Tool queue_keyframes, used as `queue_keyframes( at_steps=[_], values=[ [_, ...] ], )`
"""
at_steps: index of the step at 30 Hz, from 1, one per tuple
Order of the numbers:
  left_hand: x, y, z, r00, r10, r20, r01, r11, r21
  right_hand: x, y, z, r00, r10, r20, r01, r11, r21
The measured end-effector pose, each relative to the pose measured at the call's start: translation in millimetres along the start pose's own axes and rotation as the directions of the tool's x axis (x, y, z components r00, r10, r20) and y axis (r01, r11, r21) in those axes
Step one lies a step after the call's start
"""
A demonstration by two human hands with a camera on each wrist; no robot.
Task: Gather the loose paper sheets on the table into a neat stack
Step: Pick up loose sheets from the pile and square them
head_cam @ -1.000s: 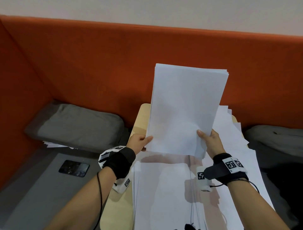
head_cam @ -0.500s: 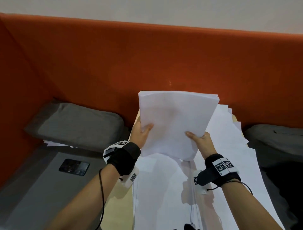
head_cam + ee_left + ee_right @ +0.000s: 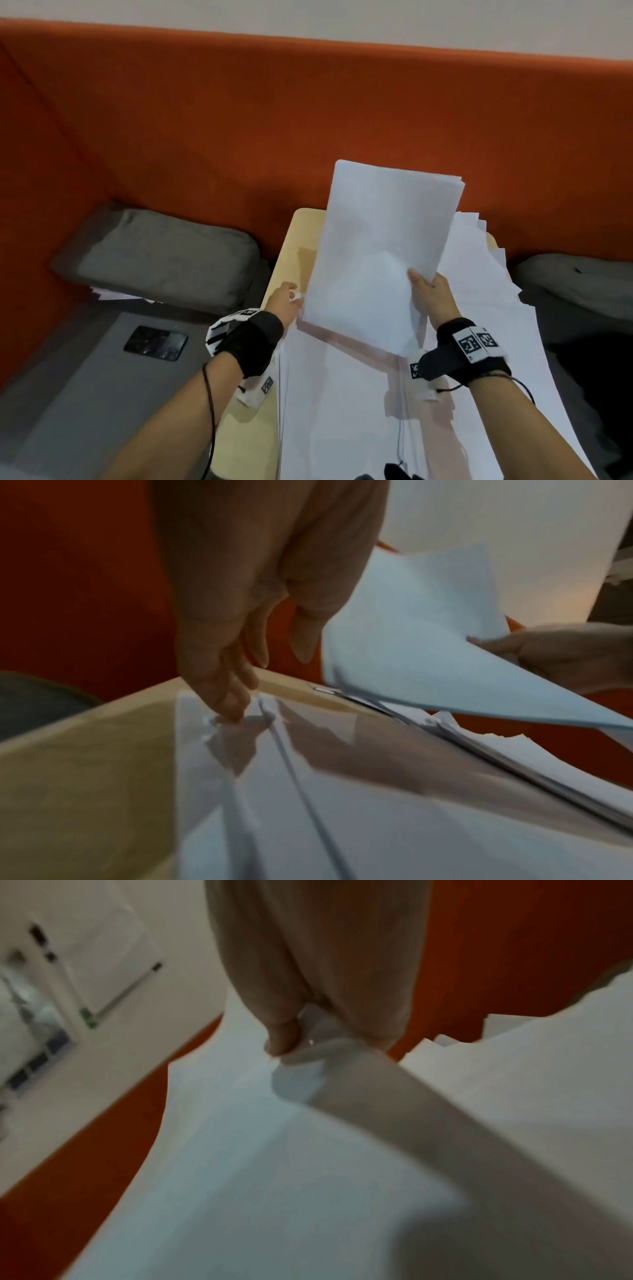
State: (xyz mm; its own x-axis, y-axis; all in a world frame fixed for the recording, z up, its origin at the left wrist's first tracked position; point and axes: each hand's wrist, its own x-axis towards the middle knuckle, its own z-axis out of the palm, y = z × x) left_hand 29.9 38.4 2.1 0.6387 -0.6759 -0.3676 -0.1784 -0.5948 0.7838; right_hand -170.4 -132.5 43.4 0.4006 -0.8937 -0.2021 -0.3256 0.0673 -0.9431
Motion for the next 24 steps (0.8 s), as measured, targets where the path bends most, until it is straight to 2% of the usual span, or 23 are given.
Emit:
queue_keyframes(
  at_steps=[2, 5, 11, 15, 21, 24],
  values=[
    [0, -10, 2, 0.995, -0.095, 0.017, 0.095, 0.995, 0.02, -4, 17, -3, 0.989, 0.12, 0.083, -0.102, 0.976, -0.193],
    [-1, -14, 7, 0.986, -0.169, 0.019, 0.169, 0.984, -0.056, -14, 55, -3, 0.937, 0.286, 0.203, -0.191, 0.901, -0.39],
    [-6, -13, 8, 0.973, -0.229, 0.032, 0.228, 0.973, 0.023, -11, 65, -3, 0.932, 0.305, 0.197, -0.212, 0.898, -0.386],
    [-8, -14, 12, 0.988, -0.156, -0.008, 0.156, 0.978, 0.14, -10, 70, -4, 0.933, 0.306, 0.191, -0.215, 0.897, -0.386],
    [-10, -15, 9, 0.997, -0.072, 0.007, 0.07, 0.983, 0.17, -8, 74, -4, 0.931, 0.313, 0.188, -0.23, 0.903, -0.363],
    [-16, -11, 12, 0.998, -0.056, 0.038, 0.044, 0.962, 0.27, -7, 75, -4, 0.934, 0.31, 0.18, -0.23, 0.903, -0.363]
  ],
)
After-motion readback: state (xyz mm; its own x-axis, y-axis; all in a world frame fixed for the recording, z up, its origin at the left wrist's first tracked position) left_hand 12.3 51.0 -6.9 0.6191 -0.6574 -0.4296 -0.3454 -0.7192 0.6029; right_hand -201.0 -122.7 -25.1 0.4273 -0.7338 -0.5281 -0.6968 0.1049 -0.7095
